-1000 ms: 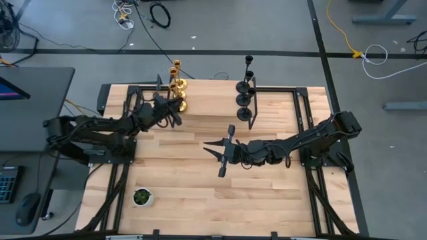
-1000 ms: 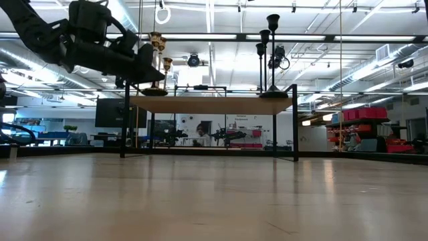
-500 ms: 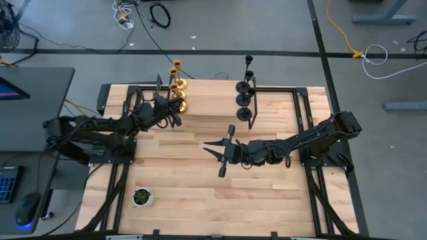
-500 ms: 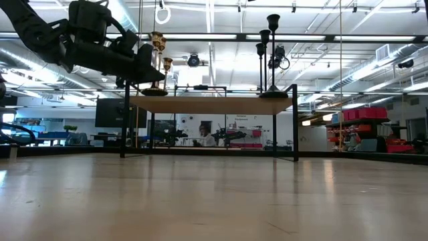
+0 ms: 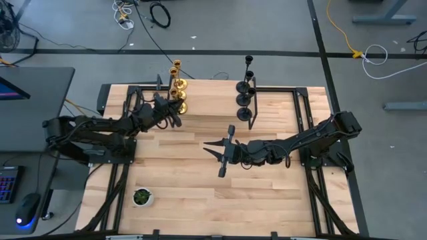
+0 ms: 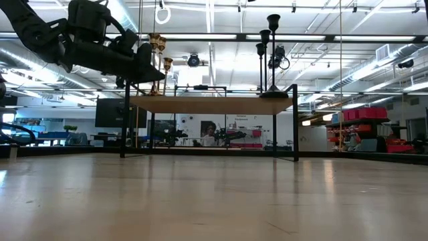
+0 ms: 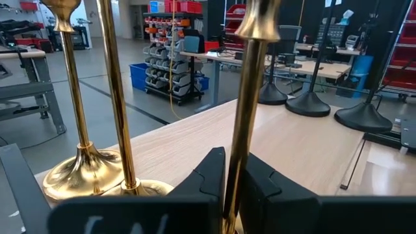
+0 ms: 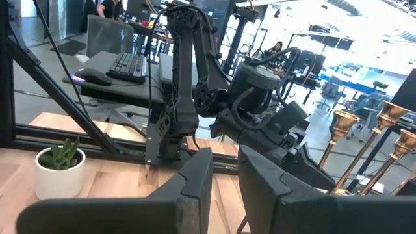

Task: Pick & Place candle stick holders
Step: Put the gold candle holder on the shelf aligned with the other gold candle holders

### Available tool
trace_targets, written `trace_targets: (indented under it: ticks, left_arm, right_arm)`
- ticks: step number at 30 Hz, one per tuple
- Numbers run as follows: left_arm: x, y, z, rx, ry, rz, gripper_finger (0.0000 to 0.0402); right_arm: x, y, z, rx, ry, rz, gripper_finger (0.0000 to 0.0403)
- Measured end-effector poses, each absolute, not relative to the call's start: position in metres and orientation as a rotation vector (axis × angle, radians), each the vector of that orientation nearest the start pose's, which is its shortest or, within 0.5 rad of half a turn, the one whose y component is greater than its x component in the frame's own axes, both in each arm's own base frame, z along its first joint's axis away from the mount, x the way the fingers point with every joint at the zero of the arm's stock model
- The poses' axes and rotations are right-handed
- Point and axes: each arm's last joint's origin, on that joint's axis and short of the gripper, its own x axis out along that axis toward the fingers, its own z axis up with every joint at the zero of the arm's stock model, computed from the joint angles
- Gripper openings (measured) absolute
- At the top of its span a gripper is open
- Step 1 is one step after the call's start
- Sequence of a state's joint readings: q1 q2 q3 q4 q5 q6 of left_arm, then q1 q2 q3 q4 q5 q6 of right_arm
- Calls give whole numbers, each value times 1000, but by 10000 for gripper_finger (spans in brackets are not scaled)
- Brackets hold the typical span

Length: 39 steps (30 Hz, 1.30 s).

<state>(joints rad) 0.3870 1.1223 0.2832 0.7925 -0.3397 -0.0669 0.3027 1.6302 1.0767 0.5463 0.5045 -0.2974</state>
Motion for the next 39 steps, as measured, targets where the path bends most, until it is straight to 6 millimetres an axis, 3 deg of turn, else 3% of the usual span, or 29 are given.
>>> trace_targets:
  ticks: [12,20,39]
  left_arm:
    - [183,80,202,-68,22,716,11]
    - [181,79,204,-58,16,750,44]
    - [181,80,204,-40,24,772,49]
  right_arm:
    - [356,97,288,-303,46,-198,77]
    - [356,97,288,-300,45,-198,77]
    - [356,97,288,-299,45,-198,77]
